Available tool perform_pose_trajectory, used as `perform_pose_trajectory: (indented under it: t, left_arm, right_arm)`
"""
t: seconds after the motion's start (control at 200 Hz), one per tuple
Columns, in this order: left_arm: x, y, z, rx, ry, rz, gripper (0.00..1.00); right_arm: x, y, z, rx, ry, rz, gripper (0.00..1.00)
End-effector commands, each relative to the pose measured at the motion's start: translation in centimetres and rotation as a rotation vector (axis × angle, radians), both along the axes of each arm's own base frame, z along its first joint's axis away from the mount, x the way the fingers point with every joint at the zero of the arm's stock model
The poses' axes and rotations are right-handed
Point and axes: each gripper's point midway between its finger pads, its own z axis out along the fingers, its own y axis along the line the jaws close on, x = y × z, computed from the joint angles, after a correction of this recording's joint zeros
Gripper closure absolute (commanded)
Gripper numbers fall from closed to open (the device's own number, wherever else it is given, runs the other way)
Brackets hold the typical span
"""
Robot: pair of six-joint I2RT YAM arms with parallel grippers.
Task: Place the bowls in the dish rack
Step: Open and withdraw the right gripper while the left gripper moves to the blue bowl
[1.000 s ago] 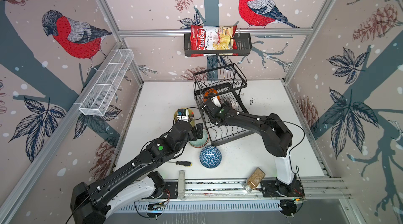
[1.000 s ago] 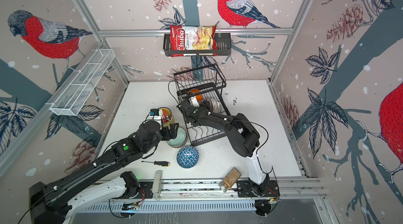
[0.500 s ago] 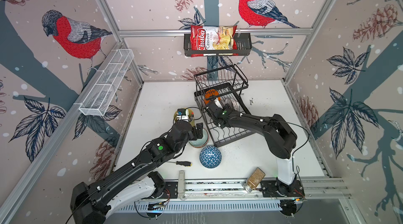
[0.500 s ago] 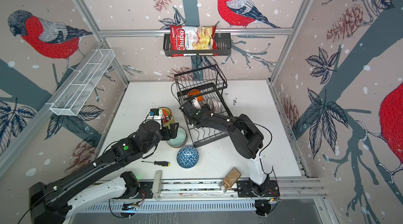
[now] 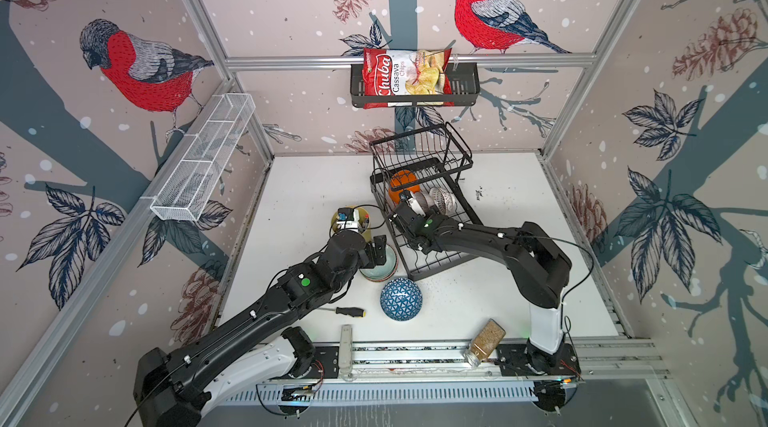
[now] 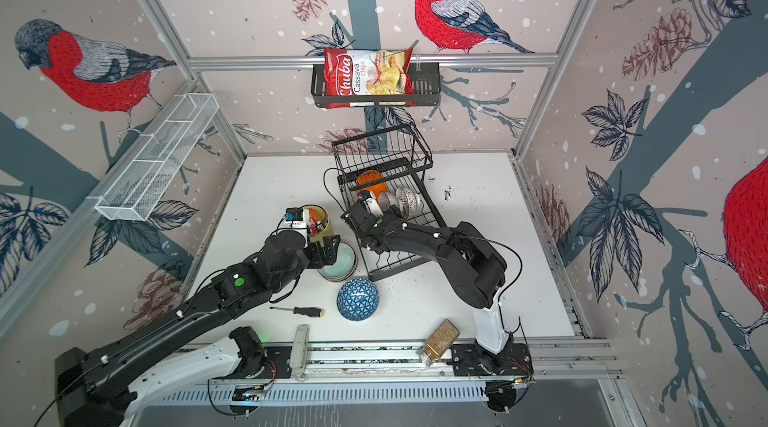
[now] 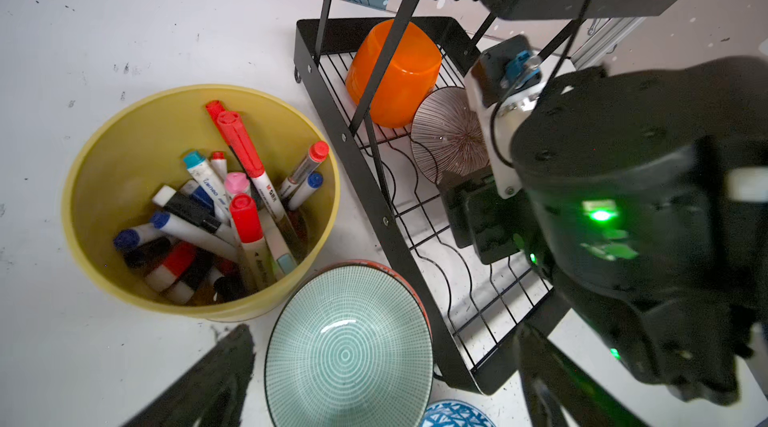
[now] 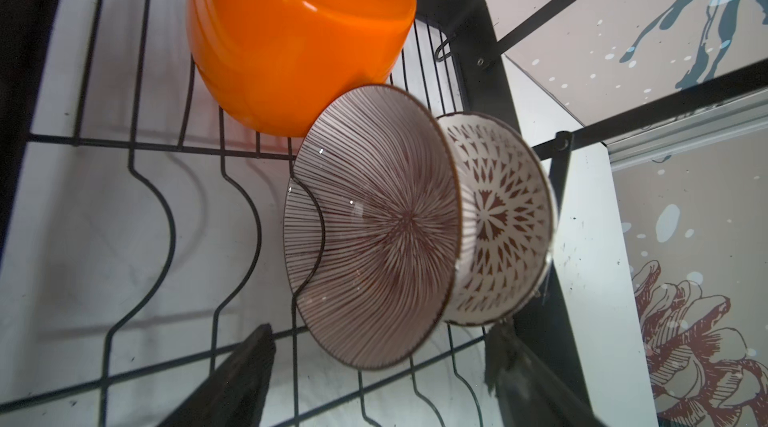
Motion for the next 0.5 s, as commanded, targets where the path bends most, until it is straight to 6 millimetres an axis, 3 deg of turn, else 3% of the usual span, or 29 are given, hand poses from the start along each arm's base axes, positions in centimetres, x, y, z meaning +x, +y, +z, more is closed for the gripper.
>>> perform_pose_trajectory:
  t: [0.0,0.205,0.495]
  left_arm:
    - [-0.5,-0.1,-0.5,0.000,0.034,-0.015,0.03]
    - [-1.4,-0.1,-1.8,0.021,0.096,-0.043,0.03]
    - [-3.7,-0.9,-4.3,0.000,0.251,-0.094,0.05]
  right_arm:
    - [-0.4,0.0,1.4,0.044,-0.029,-0.009,0.19]
    - [-1.9,0.6,3.0,0.158,-0.004,0.040,0.19]
    - [-4.2,0.1,3.8,0.282,0.058,0.098,0.19]
